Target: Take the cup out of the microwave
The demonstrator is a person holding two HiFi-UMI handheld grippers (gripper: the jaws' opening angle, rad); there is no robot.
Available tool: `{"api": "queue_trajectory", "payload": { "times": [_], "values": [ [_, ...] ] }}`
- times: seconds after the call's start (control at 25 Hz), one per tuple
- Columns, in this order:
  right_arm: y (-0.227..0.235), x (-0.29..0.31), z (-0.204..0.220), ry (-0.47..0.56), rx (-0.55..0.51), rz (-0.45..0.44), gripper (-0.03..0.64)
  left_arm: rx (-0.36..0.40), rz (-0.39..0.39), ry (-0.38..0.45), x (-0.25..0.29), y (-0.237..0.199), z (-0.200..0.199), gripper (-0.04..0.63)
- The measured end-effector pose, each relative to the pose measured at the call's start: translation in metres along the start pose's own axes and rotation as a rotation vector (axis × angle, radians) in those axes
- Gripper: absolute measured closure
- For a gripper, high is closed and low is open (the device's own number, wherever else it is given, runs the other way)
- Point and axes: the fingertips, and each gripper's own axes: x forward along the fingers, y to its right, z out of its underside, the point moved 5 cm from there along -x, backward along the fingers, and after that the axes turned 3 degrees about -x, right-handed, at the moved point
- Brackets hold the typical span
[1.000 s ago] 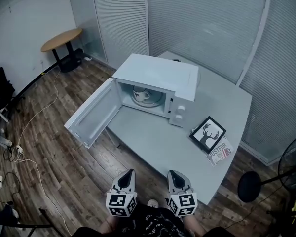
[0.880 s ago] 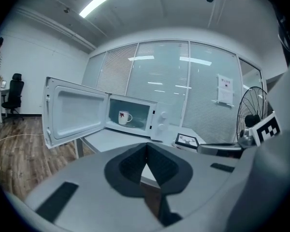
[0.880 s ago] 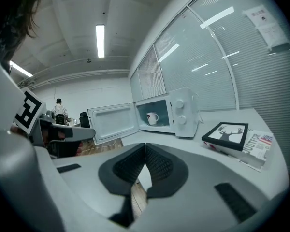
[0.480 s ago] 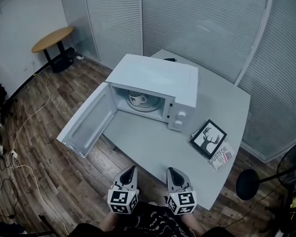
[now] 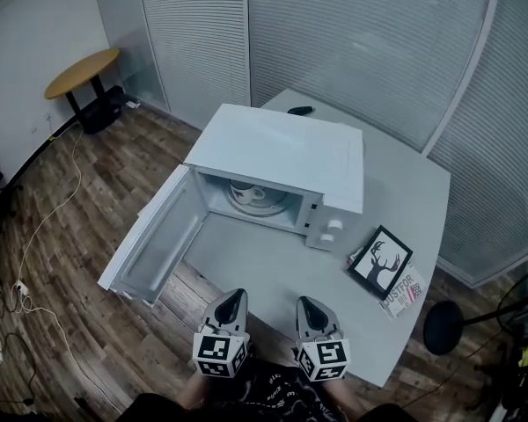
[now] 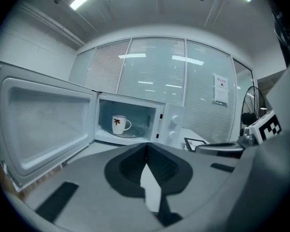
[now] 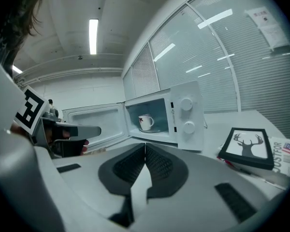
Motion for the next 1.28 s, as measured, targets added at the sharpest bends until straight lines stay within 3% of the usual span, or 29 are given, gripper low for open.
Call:
{"api": "queue_trajectory", "payload": {
  "times": [1.28],
  "values": [
    [-0.029,0.151,-0.057,-0.013,-0.008,0.137,0.612,0.035,0.125,0.018,0.078,-0.119,-0.05,0.589]
  ]
}}
